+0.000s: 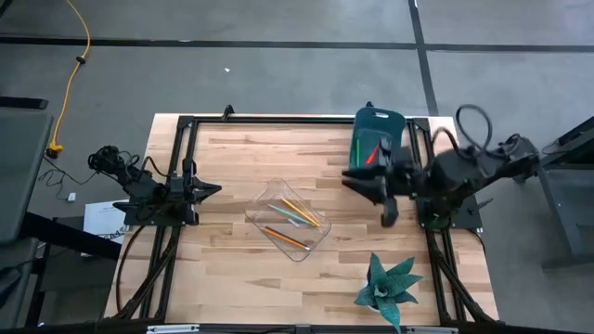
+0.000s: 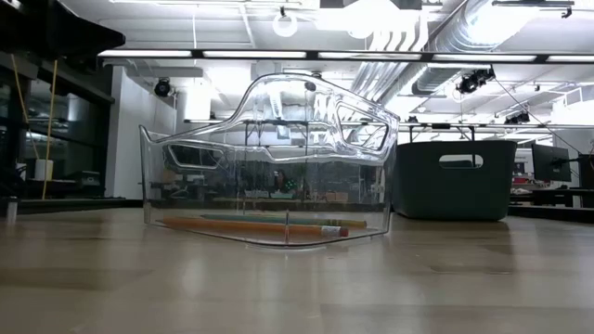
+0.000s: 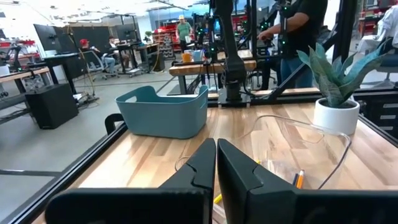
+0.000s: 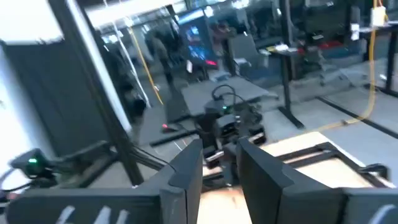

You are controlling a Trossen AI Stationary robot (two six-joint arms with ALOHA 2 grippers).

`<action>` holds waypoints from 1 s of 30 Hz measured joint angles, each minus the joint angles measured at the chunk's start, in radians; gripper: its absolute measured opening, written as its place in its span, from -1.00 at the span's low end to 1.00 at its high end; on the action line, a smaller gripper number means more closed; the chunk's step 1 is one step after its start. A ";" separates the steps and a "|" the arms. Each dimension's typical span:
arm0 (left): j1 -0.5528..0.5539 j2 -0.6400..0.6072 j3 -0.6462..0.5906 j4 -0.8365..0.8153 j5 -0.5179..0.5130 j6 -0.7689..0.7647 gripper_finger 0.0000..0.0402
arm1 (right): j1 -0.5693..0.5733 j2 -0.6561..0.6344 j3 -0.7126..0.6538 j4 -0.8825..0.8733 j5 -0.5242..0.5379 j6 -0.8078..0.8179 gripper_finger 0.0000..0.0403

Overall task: Sort pens & pencils
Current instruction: Return to Home Position

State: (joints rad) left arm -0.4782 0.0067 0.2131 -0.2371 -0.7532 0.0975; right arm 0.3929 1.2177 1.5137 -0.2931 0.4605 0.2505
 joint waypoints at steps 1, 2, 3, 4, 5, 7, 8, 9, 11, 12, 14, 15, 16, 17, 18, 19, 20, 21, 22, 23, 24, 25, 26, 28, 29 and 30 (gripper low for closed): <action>0.000 0.000 0.000 0.000 0.000 0.000 -0.96 | 0.014 -0.043 -0.094 0.076 0.011 0.004 -0.55; 0.000 0.000 0.000 0.000 0.000 0.000 -0.96 | 0.023 -0.087 -0.186 0.143 0.021 0.015 -0.55; 0.000 0.000 0.000 0.000 0.000 0.000 -0.96 | 0.027 -0.126 -0.270 0.213 0.029 0.034 -0.55; 0.000 0.000 0.000 0.000 0.000 0.000 -0.96 | 0.028 -0.161 -0.348 0.274 0.035 0.053 -0.55; 0.000 0.000 0.000 -0.002 0.000 0.001 -0.96 | 0.027 -0.192 -0.420 0.328 0.030 0.070 -0.55; 0.000 0.000 0.000 -0.002 0.000 0.001 -0.96 | 0.021 -0.238 -0.526 0.387 0.002 0.095 -0.55; 0.000 0.000 0.000 -0.005 0.000 0.002 -0.96 | 0.013 -0.256 -0.567 0.397 -0.011 0.110 -0.55; 0.000 0.000 0.000 -0.012 0.000 0.002 -0.96 | 0.007 -0.271 -0.600 0.396 -0.028 0.119 -0.55; 0.000 0.000 0.000 -0.031 0.000 0.003 -0.96 | -0.015 -0.296 -0.661 0.391 -0.056 0.134 -0.55; 0.000 0.000 0.000 -0.041 0.000 0.002 -0.96 | -0.033 -0.304 -0.687 0.388 -0.074 0.133 -0.55; 0.000 0.000 0.000 -0.065 0.001 0.002 -0.96 | -0.077 -0.324 -0.738 0.386 -0.120 0.124 -0.55; 0.000 0.000 0.000 -0.070 0.003 0.001 -0.96 | -0.104 -0.337 -0.763 0.386 -0.148 0.114 -0.55; 0.000 0.000 0.000 -0.069 0.008 0.001 -0.96 | -0.134 -0.349 -0.784 0.387 -0.172 0.108 -0.55; 0.000 0.000 0.000 -0.068 0.010 0.001 -0.96 | -0.168 -0.365 -0.808 0.389 -0.195 0.100 -0.55; 0.000 0.000 0.000 -0.069 0.011 0.001 -0.96 | -0.200 -0.379 -0.830 0.390 -0.224 0.089 -0.55; 0.000 0.000 0.000 -0.072 0.012 0.001 -0.96 | -0.232 -0.390 -0.850 0.398 -0.251 0.084 -0.55; 0.000 0.000 0.000 -0.074 0.012 0.001 -0.96 | -0.262 -0.404 -0.869 0.405 -0.280 0.077 -0.55; 0.000 0.000 0.000 -0.076 0.012 0.002 -0.96 | -0.288 -0.418 -0.885 0.414 -0.307 0.064 -0.55; 0.000 0.000 0.000 -0.078 0.012 0.002 -0.96 | -0.311 -0.432 -0.900 0.426 -0.328 0.055 -0.55; 0.000 0.000 0.000 -0.083 0.012 0.002 -0.96 | -0.332 -0.447 -0.917 0.432 -0.338 0.045 -0.55; 0.000 0.000 0.000 -0.087 0.012 0.002 -0.96 | -0.351 -0.462 -0.935 0.431 -0.342 0.038 -0.55; 0.000 0.000 0.000 -0.088 0.012 0.002 -0.96 | -0.366 -0.477 -0.954 0.430 -0.345 0.035 -0.55; 0.000 0.000 0.000 -0.089 0.012 0.002 -0.96 | -0.380 -0.492 -0.975 0.430 -0.348 0.035 -0.55; 0.000 0.000 0.000 -0.089 0.012 0.002 -0.96 | -0.400 -0.528 -1.022 0.431 -0.351 0.038 -0.55; 0.000 0.000 0.000 -0.089 0.012 0.002 -0.96 | -0.407 -0.545 -1.047 0.437 -0.355 0.042 -0.55; 0.000 0.000 0.000 -0.089 0.012 0.002 -0.96 | -0.410 -0.563 -1.073 0.447 -0.357 0.049 -0.55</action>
State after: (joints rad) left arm -0.4782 0.0067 0.2134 -0.3260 -0.7410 0.0990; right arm -0.0174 0.6550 0.4406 0.1539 0.1037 0.2996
